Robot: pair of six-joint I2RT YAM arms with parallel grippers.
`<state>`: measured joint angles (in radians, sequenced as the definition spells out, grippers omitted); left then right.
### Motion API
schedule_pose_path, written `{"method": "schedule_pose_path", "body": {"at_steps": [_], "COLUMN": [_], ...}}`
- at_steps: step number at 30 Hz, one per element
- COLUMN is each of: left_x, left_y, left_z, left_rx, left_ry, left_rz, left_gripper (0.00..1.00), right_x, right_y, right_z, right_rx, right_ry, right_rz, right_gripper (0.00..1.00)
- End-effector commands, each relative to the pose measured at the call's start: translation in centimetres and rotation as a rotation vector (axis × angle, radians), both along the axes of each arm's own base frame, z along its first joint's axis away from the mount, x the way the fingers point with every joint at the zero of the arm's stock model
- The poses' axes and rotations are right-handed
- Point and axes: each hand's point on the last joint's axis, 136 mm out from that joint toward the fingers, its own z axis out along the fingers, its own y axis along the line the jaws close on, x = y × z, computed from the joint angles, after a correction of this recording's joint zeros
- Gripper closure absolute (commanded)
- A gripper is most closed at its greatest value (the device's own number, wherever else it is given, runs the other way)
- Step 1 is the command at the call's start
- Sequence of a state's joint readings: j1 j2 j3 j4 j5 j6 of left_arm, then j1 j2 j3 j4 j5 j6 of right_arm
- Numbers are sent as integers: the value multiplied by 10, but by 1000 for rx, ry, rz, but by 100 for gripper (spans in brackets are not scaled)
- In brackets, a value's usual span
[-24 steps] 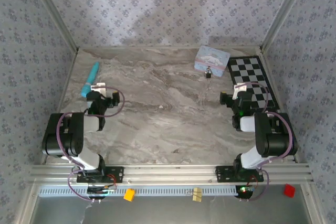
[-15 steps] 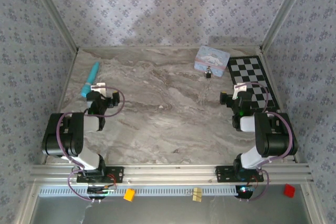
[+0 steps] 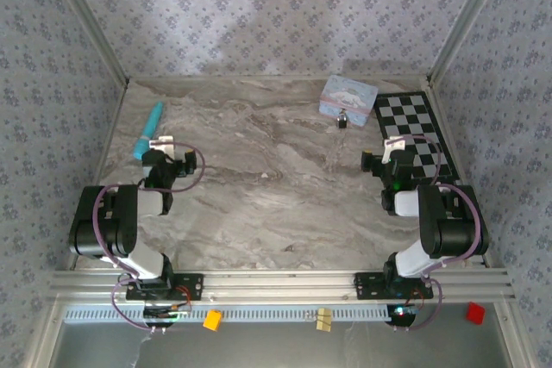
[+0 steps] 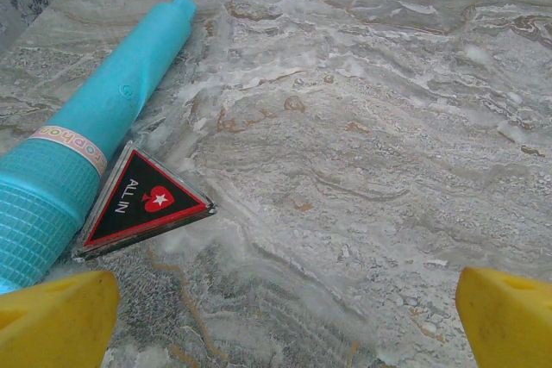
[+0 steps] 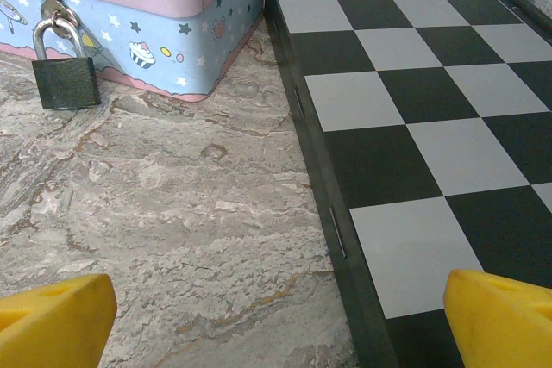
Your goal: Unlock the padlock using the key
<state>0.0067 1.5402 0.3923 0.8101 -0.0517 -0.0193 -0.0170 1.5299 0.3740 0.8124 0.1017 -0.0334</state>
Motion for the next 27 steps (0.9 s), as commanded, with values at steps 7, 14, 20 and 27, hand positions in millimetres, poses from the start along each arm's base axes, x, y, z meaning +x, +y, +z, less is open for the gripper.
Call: {"method": "schedule_pose_path", "body": {"at_steps": [7, 14, 20, 27], "left_x": [7, 7, -5, -27], "left_y": [0, 1, -11, -25], "left_z": [11, 12, 35, 68], "left_rx": [-7, -4, 91, 52], "left_ry": [-28, -32, -70, -72], "left_rz": [-9, 0, 12, 5], "left_gripper": [0, 0, 0, 0], "right_x": [4, 4, -1, -23], "right_y": [-2, -2, 14, 27], "right_z": [9, 10, 19, 54], "right_rx": [8, 9, -14, -59], "right_ry": [-31, -36, -59, -87], "right_rz": [-19, -17, 67, 90], "right_gripper": [1, 1, 1, 1]}}
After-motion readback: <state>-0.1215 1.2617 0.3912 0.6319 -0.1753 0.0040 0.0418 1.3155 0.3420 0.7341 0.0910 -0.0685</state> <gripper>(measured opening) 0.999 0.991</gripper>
